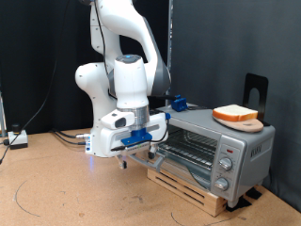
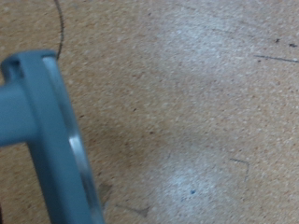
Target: Make a piece of toast with the oven
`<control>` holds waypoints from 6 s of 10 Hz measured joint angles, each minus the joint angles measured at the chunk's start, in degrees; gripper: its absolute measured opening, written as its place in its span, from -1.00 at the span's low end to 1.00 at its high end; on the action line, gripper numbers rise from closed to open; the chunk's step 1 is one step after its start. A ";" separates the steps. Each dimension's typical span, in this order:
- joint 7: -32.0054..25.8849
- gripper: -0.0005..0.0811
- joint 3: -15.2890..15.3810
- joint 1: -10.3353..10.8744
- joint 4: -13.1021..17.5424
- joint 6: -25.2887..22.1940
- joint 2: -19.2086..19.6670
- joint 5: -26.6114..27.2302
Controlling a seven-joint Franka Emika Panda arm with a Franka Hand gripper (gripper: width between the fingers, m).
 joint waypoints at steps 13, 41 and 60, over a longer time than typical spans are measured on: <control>0.11 0.99 -0.58 -3.09 9.73 6.36 18.30 3.70; -67.00 0.99 3.62 -11.47 13.56 -61.66 -15.81 24.07; -73.38 0.99 17.18 -8.36 2.30 -60.28 -47.12 23.58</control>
